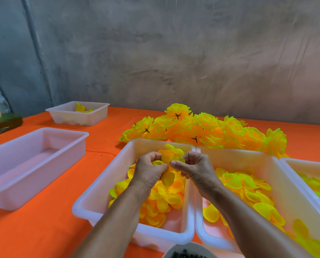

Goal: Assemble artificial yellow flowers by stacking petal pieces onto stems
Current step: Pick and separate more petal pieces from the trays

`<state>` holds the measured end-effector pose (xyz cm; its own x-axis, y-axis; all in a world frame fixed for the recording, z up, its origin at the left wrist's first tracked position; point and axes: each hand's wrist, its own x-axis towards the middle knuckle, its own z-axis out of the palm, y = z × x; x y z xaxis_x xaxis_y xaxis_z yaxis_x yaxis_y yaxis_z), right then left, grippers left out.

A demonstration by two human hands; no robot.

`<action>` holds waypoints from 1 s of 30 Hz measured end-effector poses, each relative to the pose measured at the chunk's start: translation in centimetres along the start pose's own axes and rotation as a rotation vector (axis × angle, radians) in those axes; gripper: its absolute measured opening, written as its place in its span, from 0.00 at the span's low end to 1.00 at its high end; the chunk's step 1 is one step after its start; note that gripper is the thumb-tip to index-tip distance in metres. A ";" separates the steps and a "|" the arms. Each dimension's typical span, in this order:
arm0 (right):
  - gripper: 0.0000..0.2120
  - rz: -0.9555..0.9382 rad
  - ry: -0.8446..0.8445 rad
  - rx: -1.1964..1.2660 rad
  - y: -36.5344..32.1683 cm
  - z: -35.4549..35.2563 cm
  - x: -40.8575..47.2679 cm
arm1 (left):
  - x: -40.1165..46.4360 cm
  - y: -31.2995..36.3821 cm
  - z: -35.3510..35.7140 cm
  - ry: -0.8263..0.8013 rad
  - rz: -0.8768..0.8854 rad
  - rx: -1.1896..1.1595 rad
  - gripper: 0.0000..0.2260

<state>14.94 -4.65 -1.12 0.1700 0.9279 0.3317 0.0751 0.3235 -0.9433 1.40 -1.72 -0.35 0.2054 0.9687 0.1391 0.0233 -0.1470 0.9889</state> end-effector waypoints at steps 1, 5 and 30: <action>0.14 0.000 0.002 0.002 0.0 0.0 0.0 | 0.0 0.0 0.0 0.004 -0.001 -0.002 0.09; 0.14 0.000 0.014 0.015 -0.1 0.1 0.0 | 0.1 0.0 -0.1 0.021 0.004 -0.003 0.11; 0.15 0.000 0.071 0.092 -0.4 0.0 0.0 | 0.1 0.0 0.2 -0.136 -0.050 -0.046 0.06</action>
<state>14.91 -4.73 -0.74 0.2390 0.9136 0.3290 -0.0146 0.3422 -0.9395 1.65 -1.68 -0.37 0.3358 0.9382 0.0839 -0.0070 -0.0866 0.9962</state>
